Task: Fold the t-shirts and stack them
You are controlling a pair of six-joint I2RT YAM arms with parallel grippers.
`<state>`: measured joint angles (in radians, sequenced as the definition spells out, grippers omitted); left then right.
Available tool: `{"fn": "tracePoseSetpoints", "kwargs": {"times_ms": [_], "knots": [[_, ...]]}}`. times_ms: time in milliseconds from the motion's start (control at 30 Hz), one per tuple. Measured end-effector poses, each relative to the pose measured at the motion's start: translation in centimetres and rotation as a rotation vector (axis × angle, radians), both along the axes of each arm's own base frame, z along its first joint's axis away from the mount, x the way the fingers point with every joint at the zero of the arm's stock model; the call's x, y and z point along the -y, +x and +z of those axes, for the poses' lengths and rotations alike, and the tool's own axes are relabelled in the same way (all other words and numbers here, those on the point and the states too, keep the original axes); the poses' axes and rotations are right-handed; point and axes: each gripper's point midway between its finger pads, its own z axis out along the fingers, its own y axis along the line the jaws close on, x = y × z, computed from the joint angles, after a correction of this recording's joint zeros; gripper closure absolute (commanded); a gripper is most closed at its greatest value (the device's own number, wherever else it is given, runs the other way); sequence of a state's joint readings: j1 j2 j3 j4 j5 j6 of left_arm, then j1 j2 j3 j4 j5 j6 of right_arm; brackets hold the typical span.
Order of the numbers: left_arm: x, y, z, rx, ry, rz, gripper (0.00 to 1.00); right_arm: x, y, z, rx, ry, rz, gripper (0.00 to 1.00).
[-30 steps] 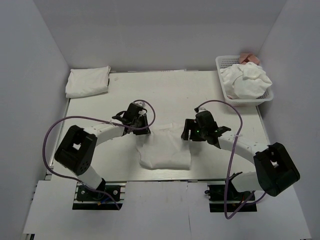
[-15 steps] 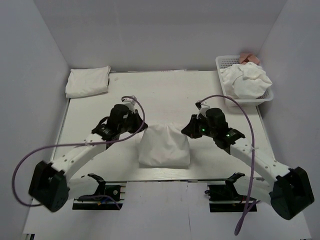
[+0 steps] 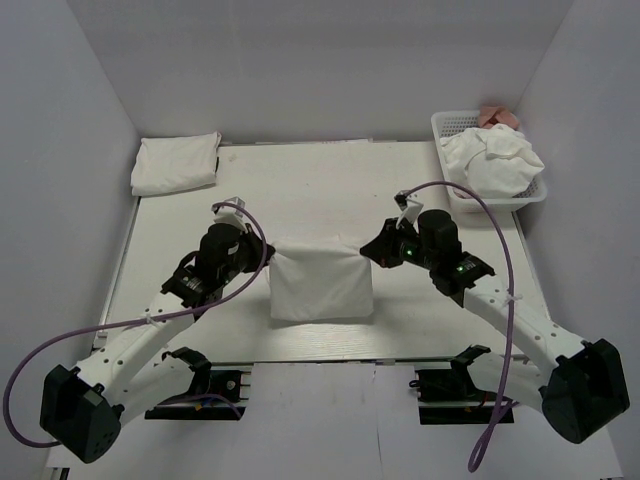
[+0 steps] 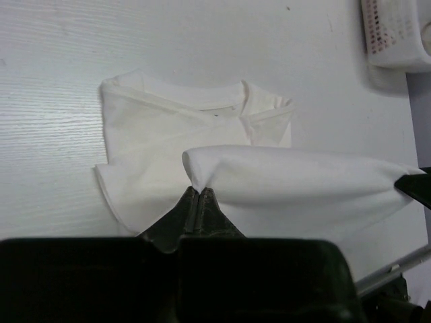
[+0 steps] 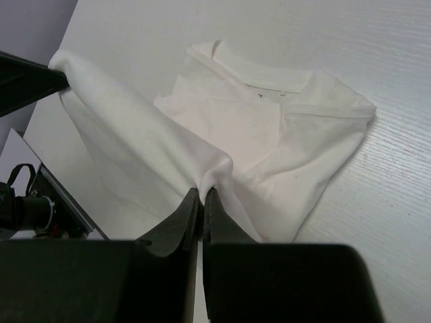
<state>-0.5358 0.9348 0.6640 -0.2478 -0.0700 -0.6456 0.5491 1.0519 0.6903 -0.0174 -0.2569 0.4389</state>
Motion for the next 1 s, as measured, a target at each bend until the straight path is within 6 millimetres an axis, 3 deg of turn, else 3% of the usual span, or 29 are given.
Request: {"fn": "tracePoseSetpoints", "kwargs": {"times_ms": [200, 367, 600, 667, 833, 1000], "knots": [[-1.4, 1.0, 0.5, 0.021, 0.018, 0.098, 1.0, -0.7, 2.3, 1.6, 0.029, 0.028, -0.014, 1.0], [-1.8, 1.1, 1.6, 0.053, 0.006, 0.118, 1.0, -1.1, 2.4, 2.5, 0.044, 0.059, 0.017, 1.0], [-2.2, -0.9, 6.0, 0.202, -0.09, 0.075, 1.0, -1.8, 1.2, 4.7, 0.094, 0.113, 0.1, 1.0], [-2.2, -0.8, 6.4, 0.218, -0.095, 0.081, 1.0, -2.0, 1.4, 5.1, 0.103, 0.117, 0.107, 1.0], [-3.1, 1.3, 2.8, 0.069, -0.005, 0.208, 1.0, -2.9, 3.9, 5.2, 0.12, 0.105, 0.106, 1.0], [-4.9, 3.6, -1.7, -0.062, 0.115, 0.382, 1.0, -5.1, 8.7, 2.5, 0.071, 0.084, 0.118, 1.0]]}}
